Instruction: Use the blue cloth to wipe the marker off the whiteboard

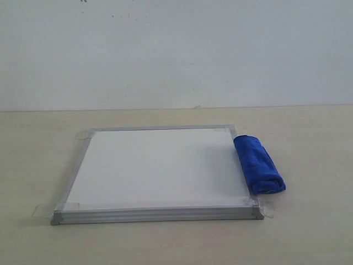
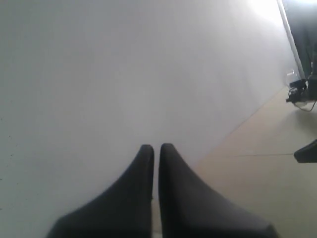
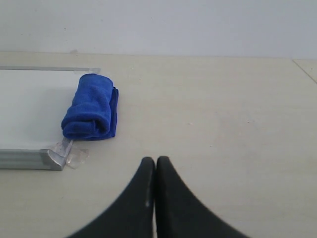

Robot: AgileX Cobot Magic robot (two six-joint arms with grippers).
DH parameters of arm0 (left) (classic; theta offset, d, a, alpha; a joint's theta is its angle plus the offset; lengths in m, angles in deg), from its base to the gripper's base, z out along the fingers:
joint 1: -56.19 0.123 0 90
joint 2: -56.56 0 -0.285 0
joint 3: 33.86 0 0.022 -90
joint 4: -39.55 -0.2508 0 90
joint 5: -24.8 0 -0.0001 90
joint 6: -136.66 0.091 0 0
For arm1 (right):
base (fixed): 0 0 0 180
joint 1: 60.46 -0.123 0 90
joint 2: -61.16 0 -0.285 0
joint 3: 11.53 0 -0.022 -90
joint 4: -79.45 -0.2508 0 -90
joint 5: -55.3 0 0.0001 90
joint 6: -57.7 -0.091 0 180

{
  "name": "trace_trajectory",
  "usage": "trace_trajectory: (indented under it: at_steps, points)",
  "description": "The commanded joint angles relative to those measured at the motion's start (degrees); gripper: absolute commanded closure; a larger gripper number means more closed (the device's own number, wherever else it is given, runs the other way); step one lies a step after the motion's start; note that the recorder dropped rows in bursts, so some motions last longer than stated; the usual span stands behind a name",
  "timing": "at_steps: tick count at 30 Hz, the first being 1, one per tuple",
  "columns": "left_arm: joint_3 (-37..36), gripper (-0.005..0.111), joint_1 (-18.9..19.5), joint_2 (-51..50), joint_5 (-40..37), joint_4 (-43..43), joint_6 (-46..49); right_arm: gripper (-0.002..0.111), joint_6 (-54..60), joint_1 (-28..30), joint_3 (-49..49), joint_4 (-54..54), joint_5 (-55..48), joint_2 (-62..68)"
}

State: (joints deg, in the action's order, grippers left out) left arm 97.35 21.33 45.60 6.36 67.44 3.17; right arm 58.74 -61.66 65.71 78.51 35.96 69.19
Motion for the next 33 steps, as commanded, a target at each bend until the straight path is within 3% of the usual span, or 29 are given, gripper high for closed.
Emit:
trace_trajectory:
  at_steps: [1,5,11,15,18,24,33]
  points:
    - [-1.5,0.103,3.4,0.7,1.4,-1.2,-0.9,0.108,0.2,0.3,0.0,0.1,0.2,-0.2]
    - [-5.8,0.103,12.8,0.7,7.0,-1.2,-7.8,0.108,0.2,0.3,0.0,0.1,0.2,-0.2]
    - [-13.8,0.103,30.2,0.7,7.2,-1.2,-17.3,0.108,0.2,0.3,0.0,0.1,0.2,-0.2]
    - [-18.0,0.103,36.9,0.7,7.3,-1.2,-21.2,0.108,0.2,0.3,0.0,0.1,0.2,-0.2]
    - [-21.0,0.103,39.1,0.7,7.3,-1.2,-21.6,0.108,0.2,0.3,0.0,0.1,0.2,-0.2]
    - [-26.9,0.103,39.3,0.7,8.6,-1.2,-24.4,0.108,0.2,0.3,0.0,0.1,0.2,-0.2]
    - [-28.4,0.103,39.2,3.2,6.9,-0.1,-47.5,0.108,0.2,0.3,0.0,0.1,0.2,-0.2]
